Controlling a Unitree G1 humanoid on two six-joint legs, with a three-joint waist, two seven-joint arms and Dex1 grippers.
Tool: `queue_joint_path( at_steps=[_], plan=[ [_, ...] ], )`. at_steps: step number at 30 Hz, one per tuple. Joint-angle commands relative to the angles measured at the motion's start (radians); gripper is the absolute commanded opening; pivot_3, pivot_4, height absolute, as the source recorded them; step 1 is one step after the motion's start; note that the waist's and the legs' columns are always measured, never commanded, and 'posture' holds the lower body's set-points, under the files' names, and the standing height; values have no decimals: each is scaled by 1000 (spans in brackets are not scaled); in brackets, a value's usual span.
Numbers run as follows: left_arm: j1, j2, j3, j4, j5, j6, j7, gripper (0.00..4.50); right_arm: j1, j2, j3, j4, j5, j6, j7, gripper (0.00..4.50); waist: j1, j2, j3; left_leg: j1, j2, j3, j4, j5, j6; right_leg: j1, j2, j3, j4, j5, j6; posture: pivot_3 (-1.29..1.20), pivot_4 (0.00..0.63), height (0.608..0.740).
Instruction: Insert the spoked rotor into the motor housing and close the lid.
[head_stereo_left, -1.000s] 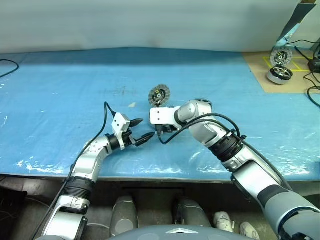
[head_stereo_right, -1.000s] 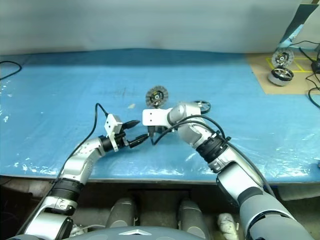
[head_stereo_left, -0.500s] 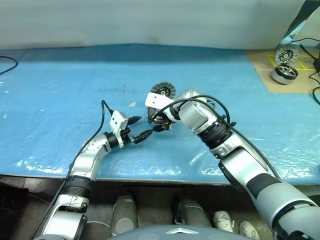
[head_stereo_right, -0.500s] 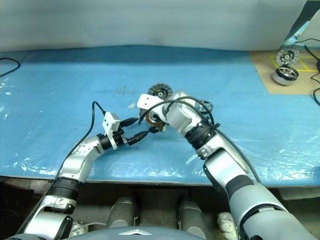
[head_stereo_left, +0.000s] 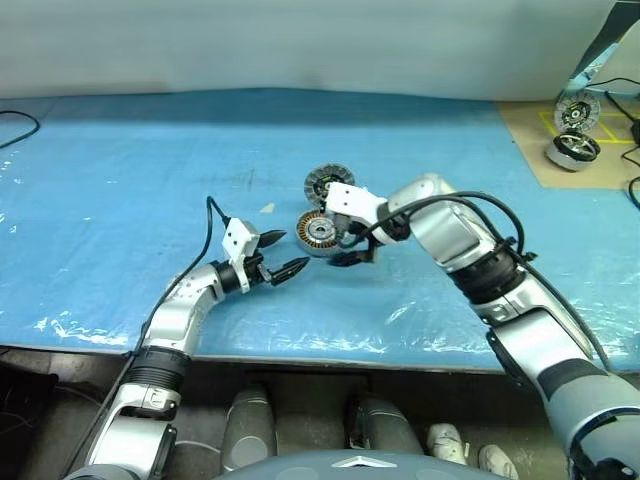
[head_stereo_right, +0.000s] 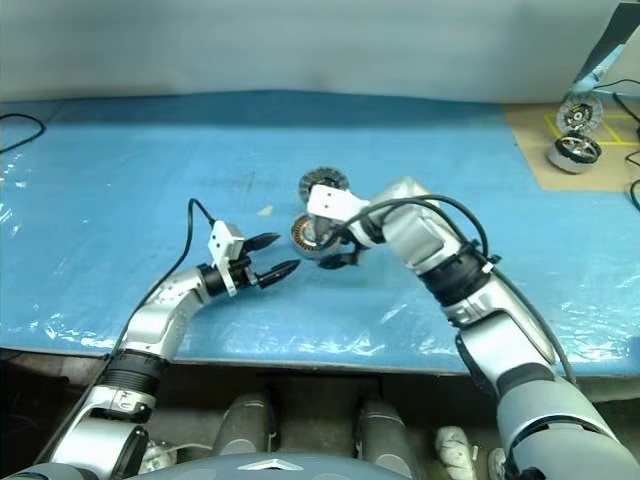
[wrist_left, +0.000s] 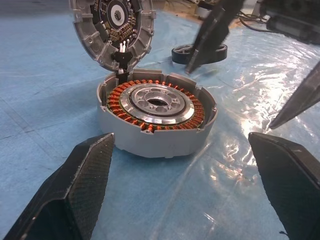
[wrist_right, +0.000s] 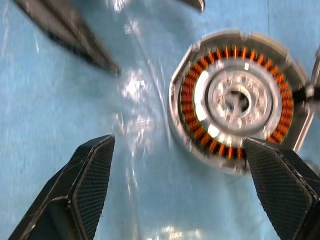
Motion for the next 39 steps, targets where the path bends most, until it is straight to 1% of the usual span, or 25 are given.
queue_joint_path(
  at_steps=[1, 3, 4, 7, 11, 14, 18, 23, 26, 36, 39],
  plan=[
    [-14, 9, 13, -51, -13, -2, -10, 4500, 12, 25, -175, 16, 46, -123, -175, 4352, -4, 0, 0, 0, 0, 0, 0, 0, 0, 0, 0, 0, 1, 0, 0, 0, 150, 740],
    [-18, 12, 16, -56, -16, 2, -10, 4500, 29, 12, -220, 52, 34, -163, -258, 4352, -4, 0, 0, 1, 0, 1, 0, 0, 0, -1, 0, 1, 1, 0, 0, 0, 150, 740],
    [-19, 15, 19, -62, -18, 5, -11, 4500, 43, 6, -249, 60, 42, -154, -282, 4352, -3, 0, 0, 1, 0, 1, 0, 0, 0, 0, 0, 1, 1, 0, 0, 0, 150, 740],
    [-26, 22, 21, -71, -23, 15, -17, 4500, 88, 45, -388, 74, 120, -106, -380, 4352, -1, 0, 0, 1, 0, 2, 0, 0, 0, 0, 0, 1, 0, 0, 0, 0, 150, 740],
    [-39, 26, 18, -56, -17, 16, -26, 4500, 138, 83, -430, 97, 163, -129, -438, 4352, -1, 0, 0, 0, 0, 3, 0, 0, 1, 0, 0, 0, 0, 0, 0, 0, 150, 740],
    [-50, 22, 12, -45, -10, 15, -31, 4500, 147, 120, -452, 171, 174, -213, -507, 4352, -4, 0, 0, 0, 0, 3, 0, 0, 1, -1, 0, 0, 1, 0, -1, 0, 150, 740],
    [-50, 26, 9, -40, 1, 7, -36, 4500, 136, 127, -423, 257, 171, -302, -513, 4352, -3, 0, 0, 0, 0, 4, 0, 0, 0, 0, 0, 0, 0, 0, -1, 0, 150, 740],
    [-44, 34, 11, -40, 2, 3, -41, 4500, 93, 127, -348, 413, 97, -476, -543, 4352, -4, 0, 0, -1, 0, 8, 0, 0, 1, -1, 0, 0, 0, 0, -1, 0, 150, 740],
    [-30, 34, 9, -54, 3, 4, -38, 4500, 67, 144, -325, 494, 83, -542, -550, 4352, -4, 0, 0, -1, 0, 8, 0, 0, 1, -1, 0, 0, 0, 0, -1, 0, 150, 740],
    [-9, 38, 8, -70, 6, 4, -28, 4500, 6, 228, -280, 703, 60, -670, -549, 4352, -4, 0, 0, -3, 0, 9, 0, 2, 4, -3, 0, 0, 1, -1, -2, 0, 150, 740],
    [-8, 40, 6, -75, 7, 6, -26, 4500, -8, 248, -276, 783, 44, -698, -578, 4352, -7, 0, 0, -3, 0, 9, 1, 2, 4, -3, 0, 0, 1, -1, -2, 0, 150, 740]
  ],
)
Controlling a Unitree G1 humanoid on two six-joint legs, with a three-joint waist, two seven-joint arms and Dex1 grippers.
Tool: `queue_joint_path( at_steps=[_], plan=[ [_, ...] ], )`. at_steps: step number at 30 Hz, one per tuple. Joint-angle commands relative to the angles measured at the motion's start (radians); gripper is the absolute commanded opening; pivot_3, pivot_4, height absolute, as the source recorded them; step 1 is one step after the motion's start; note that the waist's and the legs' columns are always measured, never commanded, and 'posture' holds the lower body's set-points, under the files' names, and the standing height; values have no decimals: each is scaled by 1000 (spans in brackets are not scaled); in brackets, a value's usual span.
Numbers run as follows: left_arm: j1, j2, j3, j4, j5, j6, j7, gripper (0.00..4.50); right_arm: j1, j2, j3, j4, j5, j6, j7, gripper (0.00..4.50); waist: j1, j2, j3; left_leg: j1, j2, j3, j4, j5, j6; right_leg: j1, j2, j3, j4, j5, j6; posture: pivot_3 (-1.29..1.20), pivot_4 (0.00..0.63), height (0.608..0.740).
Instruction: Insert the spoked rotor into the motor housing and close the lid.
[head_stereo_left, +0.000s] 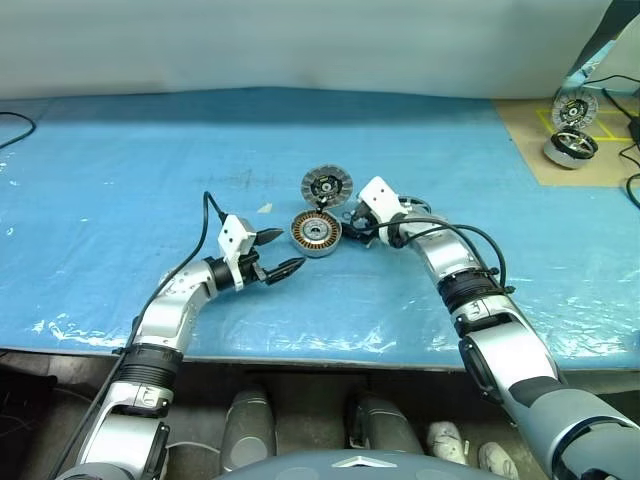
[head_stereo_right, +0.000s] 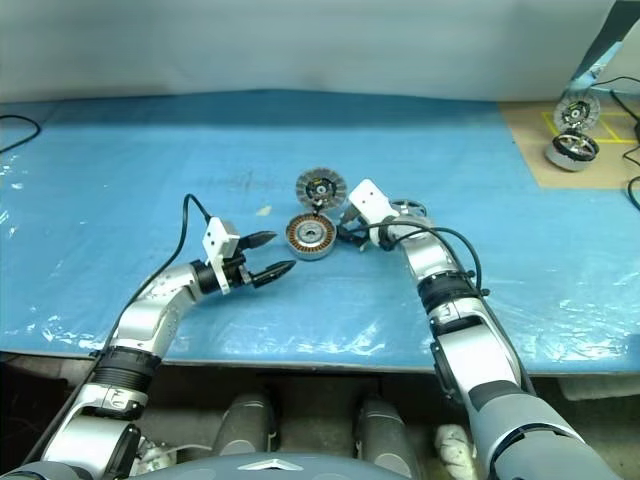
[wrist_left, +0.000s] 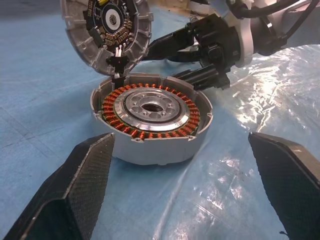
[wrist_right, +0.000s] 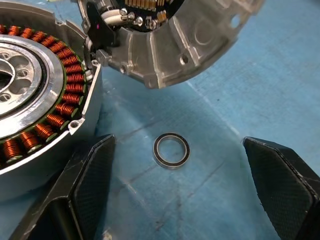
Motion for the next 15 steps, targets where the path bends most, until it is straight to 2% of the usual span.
queue_joint_path(
  at_steps=[1, 8, 15],
  plan=[
    [-4, 7, 3, -48, 4, -12, 4, 4500, -34, 27, 6, 89, -19, -45, -36, 4352, -3, 0, 0, 0, 0, 0, 0, 0, 0, 0, 0, 0, 1, 0, -1, 0, 150, 740],
    [-9, 13, 4, -50, 5, -9, 6, 4500, -53, 39, -20, 208, -9, -56, -67, 4352, -5, 0, 0, 4, 1, 0, 2, -2, -2, 3, 0, 0, 1, -2, -3, 0, 150, 740],
    [-12, 14, 1, -48, 6, -7, 6, 4500, -31, 21, 5, 207, -34, -67, -52, 2061, 3, 0, 0, 5, 1, 2, 4, -1, -2, 5, -1, 1, 1, -2, -4, 0, 150, 740]
  ],
)
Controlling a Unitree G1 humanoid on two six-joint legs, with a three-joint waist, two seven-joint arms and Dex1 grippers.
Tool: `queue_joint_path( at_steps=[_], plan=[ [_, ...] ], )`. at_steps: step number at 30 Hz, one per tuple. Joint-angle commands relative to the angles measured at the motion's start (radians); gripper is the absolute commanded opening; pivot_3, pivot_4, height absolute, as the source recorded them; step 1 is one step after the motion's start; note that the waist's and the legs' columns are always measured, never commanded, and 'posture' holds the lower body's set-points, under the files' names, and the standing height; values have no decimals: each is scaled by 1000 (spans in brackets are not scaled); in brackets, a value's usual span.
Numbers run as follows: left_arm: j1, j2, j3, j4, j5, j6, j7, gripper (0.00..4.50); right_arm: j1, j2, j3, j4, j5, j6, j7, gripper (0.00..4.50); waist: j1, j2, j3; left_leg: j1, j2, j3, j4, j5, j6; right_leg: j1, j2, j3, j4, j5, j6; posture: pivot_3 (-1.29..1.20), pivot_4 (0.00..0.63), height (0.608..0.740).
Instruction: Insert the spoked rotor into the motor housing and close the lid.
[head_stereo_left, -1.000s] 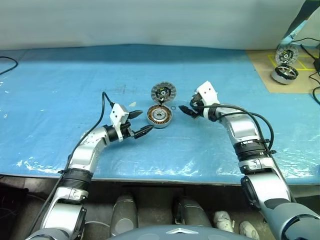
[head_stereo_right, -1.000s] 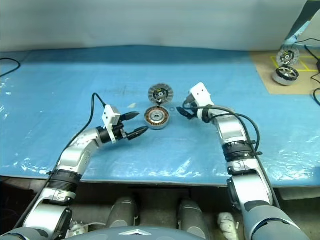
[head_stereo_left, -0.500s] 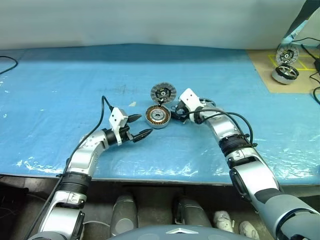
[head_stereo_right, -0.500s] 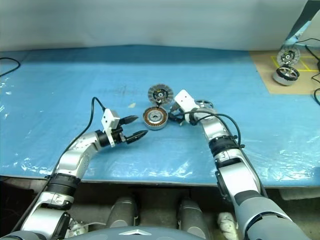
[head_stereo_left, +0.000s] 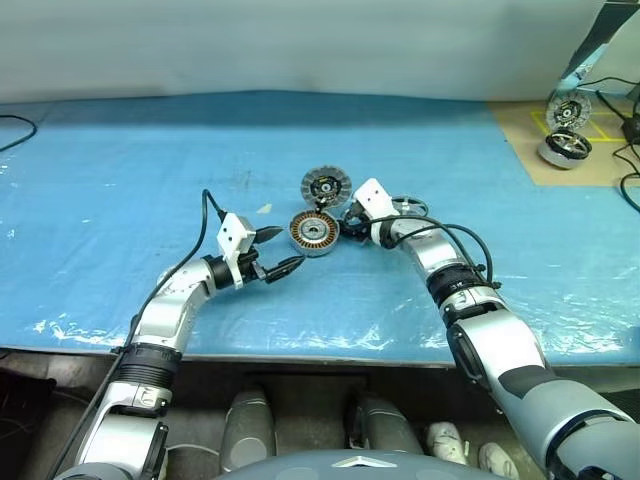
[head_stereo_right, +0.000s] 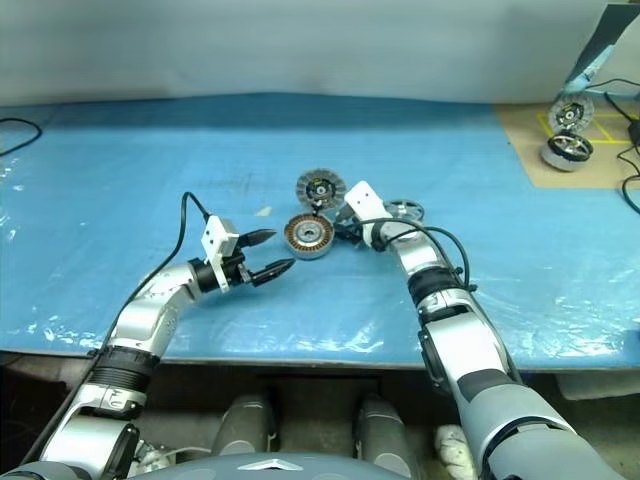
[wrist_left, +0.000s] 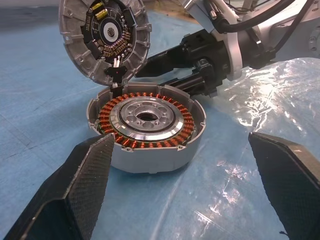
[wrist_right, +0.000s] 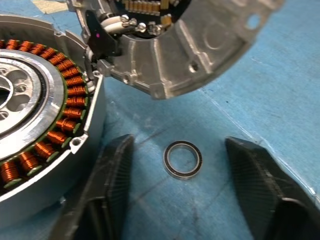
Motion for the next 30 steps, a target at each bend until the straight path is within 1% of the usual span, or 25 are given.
queue_joint_path(
  at_steps=[1, 4, 7, 13, 18, 20, 25, 27, 30],
  plan=[
    [-12, 5, 0, -29, 6, -8, 0, 4500, 29, -22, 32, 22, -50, 8, -7, 1694, 1, 0, 0, 0, 0, 1, 0, 0, 0, 0, 0, 0, 0, 0, 0, 0, 150, 740],
    [-12, 1, -3, -28, 4, -6, -1, 4500, 33, -25, 28, 13, -40, 15, -3, 689, 1, 0, 0, 0, 0, 2, 0, 0, 1, 0, -2, 0, 0, 0, 0, 0, 150, 740],
    [-11, -2, -5, -22, 2, -6, -4, 4500, 33, -38, 35, 1, -55, 6, -19, 689, 2, 0, 0, 0, 0, 2, 0, 0, 1, 0, -2, 0, -1, 0, 0, 0, 150, 740],
    [-20, -4, -6, -16, 4, -10, -5, 4500, 57, -76, 20, -122, -37, 13, 12, 689, 3, 0, 0, -3, -1, 2, -2, 1, 1, -2, -2, 0, -3, 0, 0, 0, 150, 740],
    [-4, 0, -6, -33, 2, -10, -6, 4500, 133, -151, -8, -328, -16, 78, 43, 689, 4, 0, 0, -6, -1, 3, -3, 1, 1, -4, -1, -1, -3, 1, 1, 0, 150, 740],
    [1, 1, -5, -38, 0, -8, -6, 4500, 191, -182, -15, -453, 9, 131, 85, 689, 3, 0, 0, -6, 0, 3, -4, 1, 1, -5, -1, -1, -3, 2, 4, 0, 150, 740],
    [-6, -6, 2, -33, -11, -5, -4, 4500, 338, -242, -12, -748, 69, 286, 187, 689, 0, -1, 0, -7, 1, 3, -7, 1, 1, -7, 1, -1, -4, 3, 5, 0, 150, 740],
    [-12, -8, 1, -21, -9, -10, -7, 4500, 375, -247, -12, -819, 96, 337, 211, 689, 0, -1, 1, -7, 1, 3, -7, 1, 1, -7, 1, -1, -4, 3, 5, 0, 150, 740],
    [-18, -12, -3, -11, -7, -13, -12, 4500, 393, -237, -26, -876, 130, 395, 216, 689, 0, -1, 1, -6, 1, 3, -7, 0, 1, -7, 1, 0, -4, 3, 5, 0, 150, 740]
  ],
)
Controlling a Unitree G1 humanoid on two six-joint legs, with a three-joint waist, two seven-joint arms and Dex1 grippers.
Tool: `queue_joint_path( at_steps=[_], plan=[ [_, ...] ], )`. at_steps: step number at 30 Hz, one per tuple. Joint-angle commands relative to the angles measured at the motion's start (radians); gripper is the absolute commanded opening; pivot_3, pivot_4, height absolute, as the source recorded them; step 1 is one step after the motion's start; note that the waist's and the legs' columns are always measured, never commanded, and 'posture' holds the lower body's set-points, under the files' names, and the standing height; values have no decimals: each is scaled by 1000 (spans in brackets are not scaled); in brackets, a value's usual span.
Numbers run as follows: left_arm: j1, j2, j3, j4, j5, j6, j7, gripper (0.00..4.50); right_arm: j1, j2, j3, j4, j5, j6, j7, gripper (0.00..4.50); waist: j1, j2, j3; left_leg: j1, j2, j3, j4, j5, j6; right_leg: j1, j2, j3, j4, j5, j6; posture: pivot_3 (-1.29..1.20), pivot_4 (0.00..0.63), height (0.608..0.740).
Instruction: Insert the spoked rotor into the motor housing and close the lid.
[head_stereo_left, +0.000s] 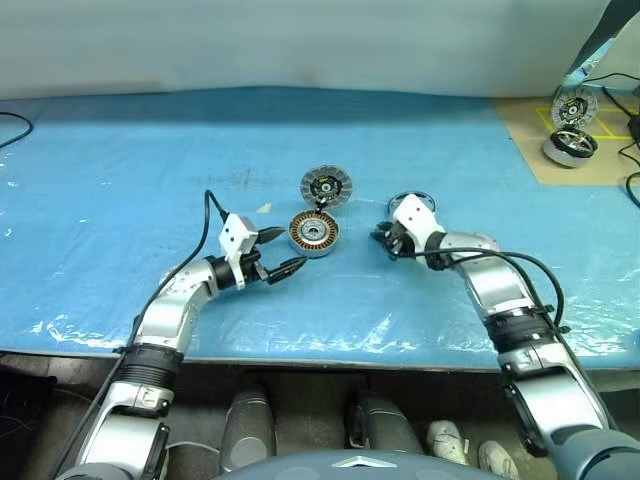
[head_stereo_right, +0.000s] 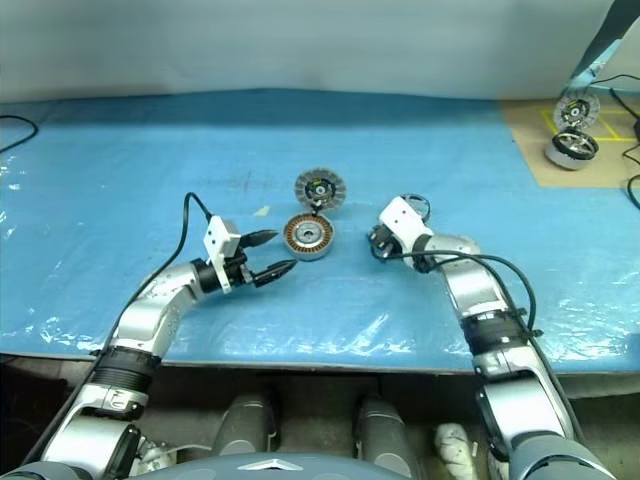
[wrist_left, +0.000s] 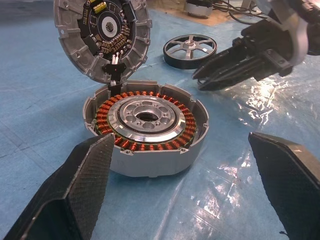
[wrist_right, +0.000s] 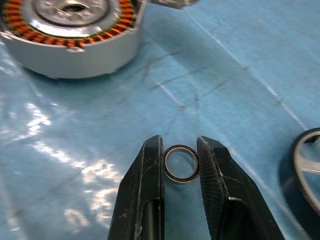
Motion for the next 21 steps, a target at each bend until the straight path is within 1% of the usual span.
queue_joint_path(
  at_steps=[1, 4, 10, 17, 21],
  plan=[
    [-17, -3, 5, -8, -4, -15, -9, 4500, -4, 7, -26, -93, 52, 60, 6, 689, 0, 0, 0, 0, 0, 0, 0, 0, 0, 0, 0, 0, 0, 0, -1, 0, 150, 740],
    [-23, -5, 7, -2, -3, -17, -8, 4500, -12, 20, -33, -125, 83, 100, 6, 689, 1, 0, 0, 0, -1, 0, 1, 0, 0, 0, -1, 1, 0, -2, -3, 0, 150, 740],
    [-16, 9, 18, -6, -4, -20, -9, 4500, -79, 62, -38, -227, 178, 194, 24, 689, -1, 0, 0, 0, -1, 1, 0, 0, 0, 0, -1, 1, 0, 0, 0, 0, 150, 740],
    [-3, 15, 26, -18, -4, -21, -1, 4500, -161, 137, 37, -145, 159, 161, 10, 689, 1, 0, 0, 0, -1, 1, 0, 0, 0, 0, -1, 1, 0, 0, 0, 0, 150, 740],
    [3, 15, 35, -19, -4, -25, 12, 4500, -198, 179, 94, -24, 116, 88, 5, 689, 0, 0, 0, 0, -1, 1, 0, 0, 0, 0, -1, 1, 0, 0, 0, 0, 150, 740]
  ],
)
